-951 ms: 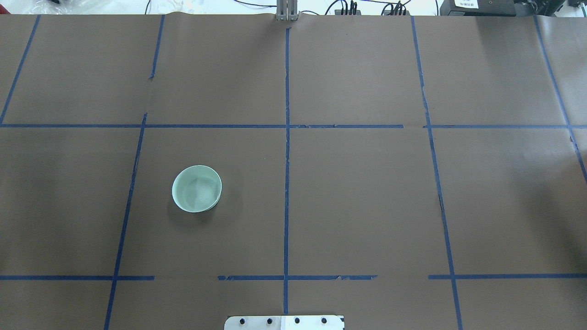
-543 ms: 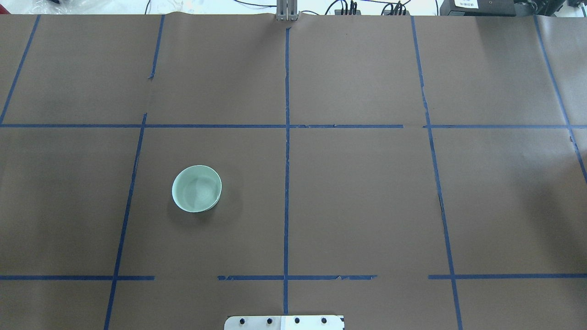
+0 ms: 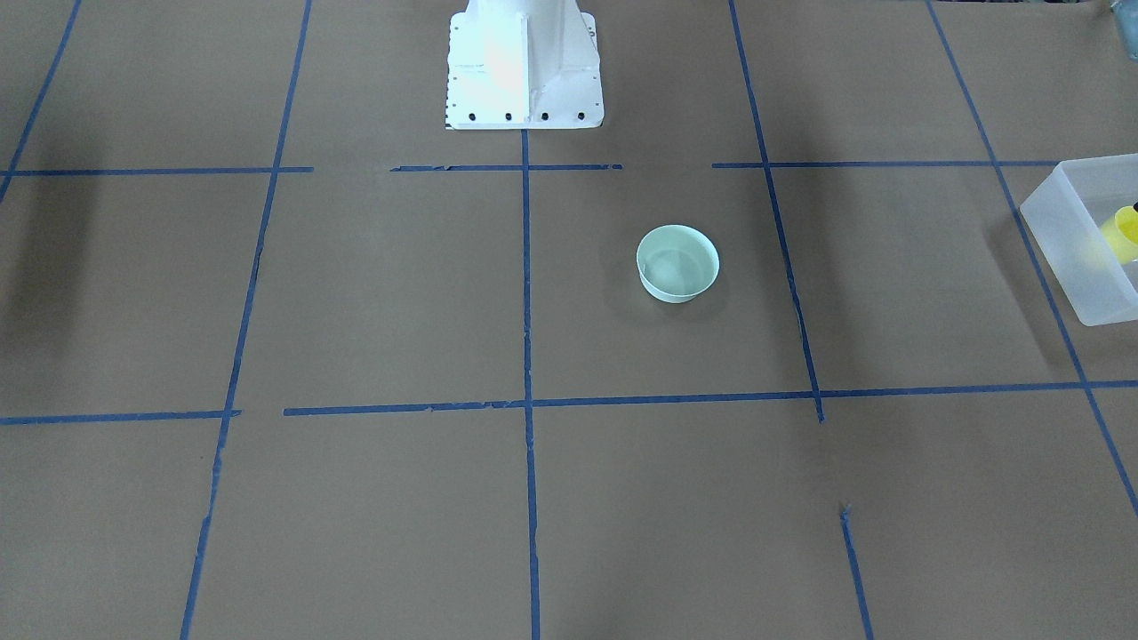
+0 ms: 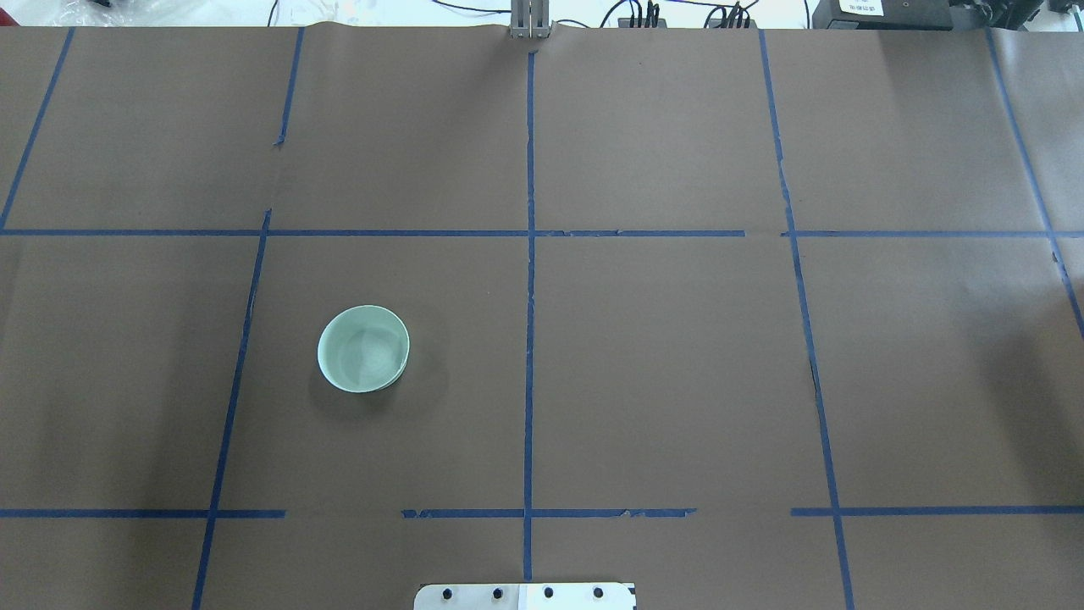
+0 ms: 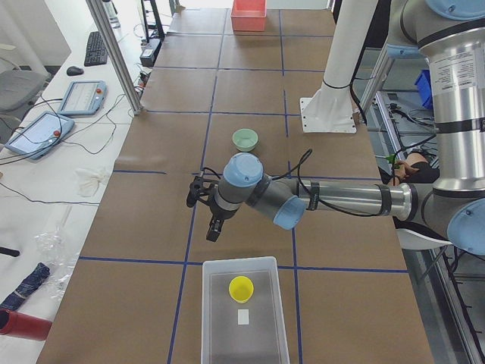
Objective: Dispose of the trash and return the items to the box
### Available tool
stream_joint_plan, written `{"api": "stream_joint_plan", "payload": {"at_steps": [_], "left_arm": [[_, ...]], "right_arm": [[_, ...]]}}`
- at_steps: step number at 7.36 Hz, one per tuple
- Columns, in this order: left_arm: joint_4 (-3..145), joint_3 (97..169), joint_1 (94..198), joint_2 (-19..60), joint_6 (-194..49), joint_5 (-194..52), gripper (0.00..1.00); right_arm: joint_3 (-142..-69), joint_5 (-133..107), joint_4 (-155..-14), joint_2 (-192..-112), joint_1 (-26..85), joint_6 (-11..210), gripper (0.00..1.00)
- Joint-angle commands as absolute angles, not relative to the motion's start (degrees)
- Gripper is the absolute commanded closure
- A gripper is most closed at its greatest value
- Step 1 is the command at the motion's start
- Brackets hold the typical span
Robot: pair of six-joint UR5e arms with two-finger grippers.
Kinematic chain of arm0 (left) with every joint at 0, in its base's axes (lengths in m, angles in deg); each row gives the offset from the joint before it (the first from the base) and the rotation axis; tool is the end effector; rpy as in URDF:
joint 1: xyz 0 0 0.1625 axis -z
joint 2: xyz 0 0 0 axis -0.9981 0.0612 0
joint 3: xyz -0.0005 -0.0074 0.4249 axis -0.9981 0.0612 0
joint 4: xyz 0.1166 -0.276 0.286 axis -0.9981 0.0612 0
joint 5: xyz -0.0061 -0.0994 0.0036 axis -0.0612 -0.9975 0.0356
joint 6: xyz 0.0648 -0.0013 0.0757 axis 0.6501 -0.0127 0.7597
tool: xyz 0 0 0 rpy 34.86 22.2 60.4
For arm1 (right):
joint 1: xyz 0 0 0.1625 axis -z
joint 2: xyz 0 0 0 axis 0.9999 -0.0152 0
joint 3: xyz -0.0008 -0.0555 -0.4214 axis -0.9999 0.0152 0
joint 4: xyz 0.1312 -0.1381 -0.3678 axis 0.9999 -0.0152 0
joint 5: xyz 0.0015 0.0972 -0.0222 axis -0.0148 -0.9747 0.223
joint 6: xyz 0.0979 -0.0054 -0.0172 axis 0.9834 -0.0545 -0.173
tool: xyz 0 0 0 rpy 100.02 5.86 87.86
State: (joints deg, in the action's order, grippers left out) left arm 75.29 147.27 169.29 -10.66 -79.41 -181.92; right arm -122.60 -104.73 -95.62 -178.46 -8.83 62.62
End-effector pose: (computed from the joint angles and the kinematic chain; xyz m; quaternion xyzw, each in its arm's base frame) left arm -0.0116 -0.4342 0.5605 0.1767 0.4032 -0.0085 0.8978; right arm 0.1538 -0.4399 0.5515 0.1810 -0.1752 -0.1327 0.9586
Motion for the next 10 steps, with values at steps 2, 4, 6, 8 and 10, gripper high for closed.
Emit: {"api": "stream_joint_plan", "payload": {"at_steps": [2,4,6,8,10], "left_arm": [[75.6,155.0,154.9,-7.8,-106.7,-181.8,0.00],[75.6,155.3,150.6,-4.7,-113.5,-181.7,0.00],[75.6,155.5,146.5,-2.9,-117.7,-178.1,0.00],[75.5,155.5,136.7,0.6,-128.0,-169.5,0.00],[75.1,154.9,129.0,5.1,-137.6,-167.2,0.00]], "right_arm": [[-110.8,-104.8,-93.1,-178.6,-10.1,58.0,1.00],[-96.7,-107.7,-83.9,-178.6,-10.1,58.6,1.00],[-94.8,-111.8,-82.9,-178.6,-10.0,59.2,0.01],[-94.7,-117.5,-83.6,-178.6,-10.0,61.4,0.00],[-95.2,-120.4,-83.4,-178.6,-10.0,70.3,0.00]]}}
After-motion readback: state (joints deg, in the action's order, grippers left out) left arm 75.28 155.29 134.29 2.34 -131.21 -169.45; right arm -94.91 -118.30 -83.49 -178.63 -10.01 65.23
